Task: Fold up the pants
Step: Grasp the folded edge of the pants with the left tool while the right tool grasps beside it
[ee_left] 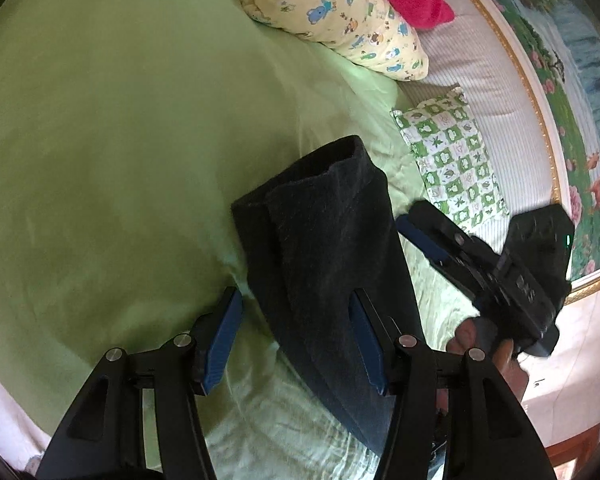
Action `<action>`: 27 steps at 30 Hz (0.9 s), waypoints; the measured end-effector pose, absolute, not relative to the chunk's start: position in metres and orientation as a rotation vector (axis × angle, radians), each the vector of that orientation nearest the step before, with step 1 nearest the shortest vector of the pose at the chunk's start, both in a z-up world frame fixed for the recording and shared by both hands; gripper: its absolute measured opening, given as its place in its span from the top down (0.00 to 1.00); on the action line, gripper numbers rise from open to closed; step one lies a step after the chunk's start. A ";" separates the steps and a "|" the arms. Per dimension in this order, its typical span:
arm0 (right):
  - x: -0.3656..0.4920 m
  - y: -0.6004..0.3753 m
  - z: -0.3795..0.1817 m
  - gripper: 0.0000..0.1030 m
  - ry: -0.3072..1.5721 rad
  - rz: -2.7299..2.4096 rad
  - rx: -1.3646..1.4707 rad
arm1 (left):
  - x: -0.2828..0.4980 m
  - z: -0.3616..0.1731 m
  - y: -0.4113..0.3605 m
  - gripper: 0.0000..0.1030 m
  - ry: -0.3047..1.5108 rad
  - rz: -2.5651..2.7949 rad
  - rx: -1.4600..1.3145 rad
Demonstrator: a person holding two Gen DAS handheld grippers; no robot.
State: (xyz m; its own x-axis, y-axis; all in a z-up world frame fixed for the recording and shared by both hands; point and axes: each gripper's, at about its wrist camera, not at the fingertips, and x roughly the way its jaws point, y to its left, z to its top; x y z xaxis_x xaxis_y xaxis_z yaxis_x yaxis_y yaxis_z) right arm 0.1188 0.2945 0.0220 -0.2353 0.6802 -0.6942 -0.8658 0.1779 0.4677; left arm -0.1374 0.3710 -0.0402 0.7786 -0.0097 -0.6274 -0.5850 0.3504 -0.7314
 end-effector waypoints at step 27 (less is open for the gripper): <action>0.107 0.252 0.071 0.81 0.986 1.446 -0.106 | -0.106 0.036 0.340 0.86 0.560 0.338 -0.960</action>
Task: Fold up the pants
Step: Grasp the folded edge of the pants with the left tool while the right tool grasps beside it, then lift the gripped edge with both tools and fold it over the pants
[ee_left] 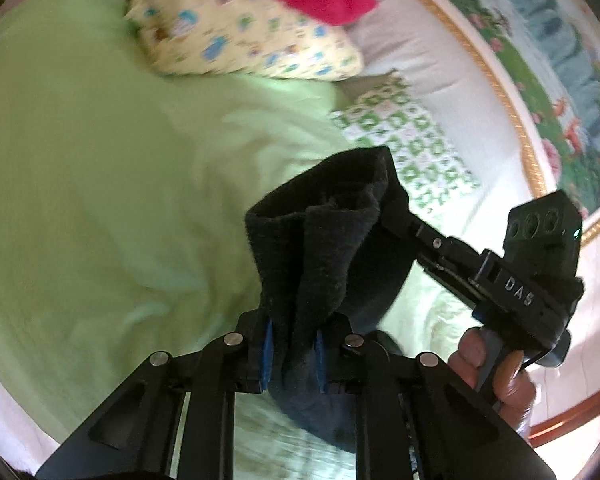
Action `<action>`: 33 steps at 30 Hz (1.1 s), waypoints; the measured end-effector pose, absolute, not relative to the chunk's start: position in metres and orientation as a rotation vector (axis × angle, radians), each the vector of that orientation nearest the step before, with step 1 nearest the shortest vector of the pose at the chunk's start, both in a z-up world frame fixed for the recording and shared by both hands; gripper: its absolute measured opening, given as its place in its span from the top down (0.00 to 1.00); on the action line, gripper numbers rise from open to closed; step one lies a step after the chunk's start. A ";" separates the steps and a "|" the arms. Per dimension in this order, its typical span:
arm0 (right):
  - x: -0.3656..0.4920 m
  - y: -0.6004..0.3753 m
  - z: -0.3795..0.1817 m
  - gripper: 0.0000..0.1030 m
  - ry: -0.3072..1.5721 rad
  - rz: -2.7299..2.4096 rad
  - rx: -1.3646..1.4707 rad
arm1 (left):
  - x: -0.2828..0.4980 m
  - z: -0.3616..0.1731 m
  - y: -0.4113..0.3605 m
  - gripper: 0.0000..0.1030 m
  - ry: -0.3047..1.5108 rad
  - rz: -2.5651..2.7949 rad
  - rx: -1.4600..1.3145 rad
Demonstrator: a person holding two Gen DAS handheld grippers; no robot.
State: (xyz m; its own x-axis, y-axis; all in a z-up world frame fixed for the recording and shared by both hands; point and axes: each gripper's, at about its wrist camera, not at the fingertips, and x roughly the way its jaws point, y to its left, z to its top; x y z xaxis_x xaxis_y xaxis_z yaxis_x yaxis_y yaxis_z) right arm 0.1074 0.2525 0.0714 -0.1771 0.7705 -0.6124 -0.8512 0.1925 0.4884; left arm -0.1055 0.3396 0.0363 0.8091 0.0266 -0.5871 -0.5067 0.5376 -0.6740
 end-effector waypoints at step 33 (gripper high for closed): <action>0.135 -0.062 0.076 0.84 0.832 1.077 0.422 | 0.003 0.102 0.084 0.85 0.755 -0.140 -0.562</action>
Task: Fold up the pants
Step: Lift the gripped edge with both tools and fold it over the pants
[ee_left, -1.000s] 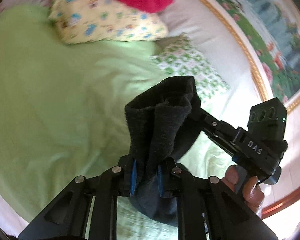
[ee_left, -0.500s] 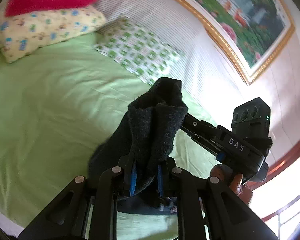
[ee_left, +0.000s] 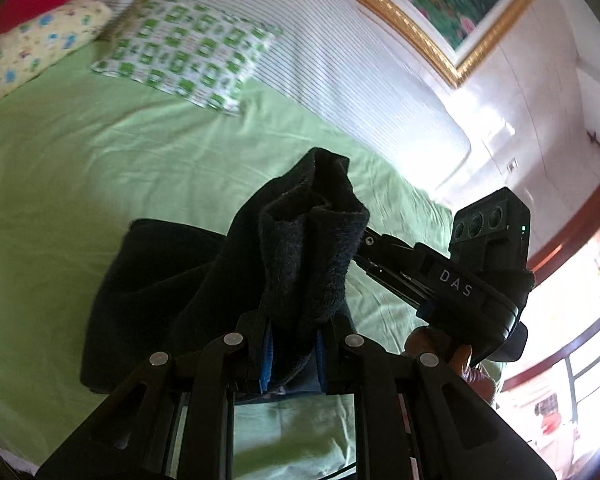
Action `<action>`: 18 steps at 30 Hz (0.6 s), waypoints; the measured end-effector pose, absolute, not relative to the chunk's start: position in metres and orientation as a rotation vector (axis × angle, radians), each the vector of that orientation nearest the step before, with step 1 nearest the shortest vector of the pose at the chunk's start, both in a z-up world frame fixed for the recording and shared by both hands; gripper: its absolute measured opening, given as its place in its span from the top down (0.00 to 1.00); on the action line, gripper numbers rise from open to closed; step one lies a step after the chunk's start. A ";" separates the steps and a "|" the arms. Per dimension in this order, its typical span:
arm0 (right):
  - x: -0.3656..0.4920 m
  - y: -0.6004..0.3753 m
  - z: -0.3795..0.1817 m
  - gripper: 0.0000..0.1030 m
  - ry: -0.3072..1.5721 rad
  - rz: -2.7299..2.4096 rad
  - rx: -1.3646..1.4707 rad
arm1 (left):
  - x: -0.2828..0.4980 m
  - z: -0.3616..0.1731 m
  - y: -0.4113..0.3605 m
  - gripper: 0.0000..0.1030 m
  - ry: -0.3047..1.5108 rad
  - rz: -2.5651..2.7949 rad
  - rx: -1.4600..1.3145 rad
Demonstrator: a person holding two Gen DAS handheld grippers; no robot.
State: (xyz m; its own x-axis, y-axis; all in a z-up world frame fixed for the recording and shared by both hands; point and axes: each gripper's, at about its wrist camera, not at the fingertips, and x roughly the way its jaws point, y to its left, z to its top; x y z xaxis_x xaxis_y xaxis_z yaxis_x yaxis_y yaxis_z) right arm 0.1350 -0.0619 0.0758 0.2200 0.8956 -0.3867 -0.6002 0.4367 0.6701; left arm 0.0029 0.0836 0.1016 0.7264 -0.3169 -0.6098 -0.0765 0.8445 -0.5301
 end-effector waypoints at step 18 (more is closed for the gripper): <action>0.145 -0.153 0.007 0.79 0.875 0.889 0.566 | 0.049 0.053 -0.008 0.82 0.914 -0.190 -0.314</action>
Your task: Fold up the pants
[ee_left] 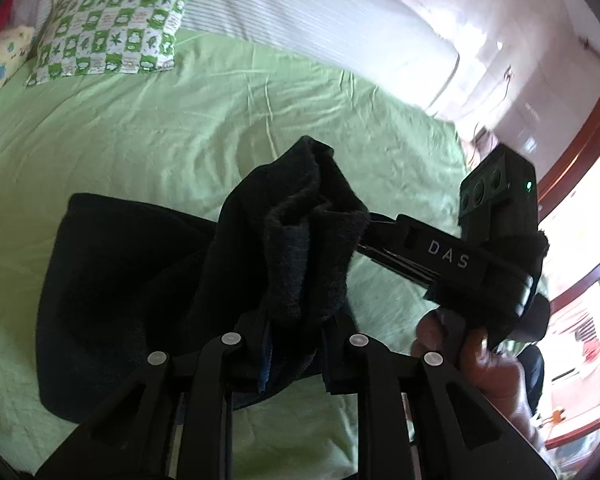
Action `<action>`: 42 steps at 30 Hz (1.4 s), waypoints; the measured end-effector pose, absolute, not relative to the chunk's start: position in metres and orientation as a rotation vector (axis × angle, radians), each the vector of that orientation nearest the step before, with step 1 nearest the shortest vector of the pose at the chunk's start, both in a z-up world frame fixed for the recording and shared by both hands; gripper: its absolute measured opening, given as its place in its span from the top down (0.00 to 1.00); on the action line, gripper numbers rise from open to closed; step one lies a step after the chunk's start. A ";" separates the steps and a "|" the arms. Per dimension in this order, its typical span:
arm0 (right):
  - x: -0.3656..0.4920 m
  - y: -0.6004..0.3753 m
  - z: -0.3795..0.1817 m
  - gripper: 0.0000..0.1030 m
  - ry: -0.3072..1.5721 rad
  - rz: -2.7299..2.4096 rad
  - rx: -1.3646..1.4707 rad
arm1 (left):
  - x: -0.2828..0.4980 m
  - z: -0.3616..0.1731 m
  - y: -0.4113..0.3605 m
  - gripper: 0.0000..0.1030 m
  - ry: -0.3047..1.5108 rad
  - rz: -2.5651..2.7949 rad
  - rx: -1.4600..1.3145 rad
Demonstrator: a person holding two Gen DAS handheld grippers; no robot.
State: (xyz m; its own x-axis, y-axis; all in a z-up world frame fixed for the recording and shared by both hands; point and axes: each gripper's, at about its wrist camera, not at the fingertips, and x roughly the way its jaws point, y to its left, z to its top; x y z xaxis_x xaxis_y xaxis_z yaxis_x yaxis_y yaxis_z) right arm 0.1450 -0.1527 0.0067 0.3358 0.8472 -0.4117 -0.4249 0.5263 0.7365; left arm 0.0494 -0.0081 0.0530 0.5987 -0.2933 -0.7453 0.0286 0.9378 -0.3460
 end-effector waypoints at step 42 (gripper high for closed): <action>0.073 -0.201 0.018 0.33 0.898 0.673 0.539 | 0.003 0.055 0.096 0.31 0.850 -0.090 -0.515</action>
State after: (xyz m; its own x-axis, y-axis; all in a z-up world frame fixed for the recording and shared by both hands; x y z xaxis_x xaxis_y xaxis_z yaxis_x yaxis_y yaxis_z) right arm 0.0732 -0.2005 0.0175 0.4478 0.7246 -0.5239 -0.3000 0.6737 0.6754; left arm 0.0032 0.0962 0.0551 0.6644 -0.2768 -0.6943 -0.1256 0.8744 -0.4687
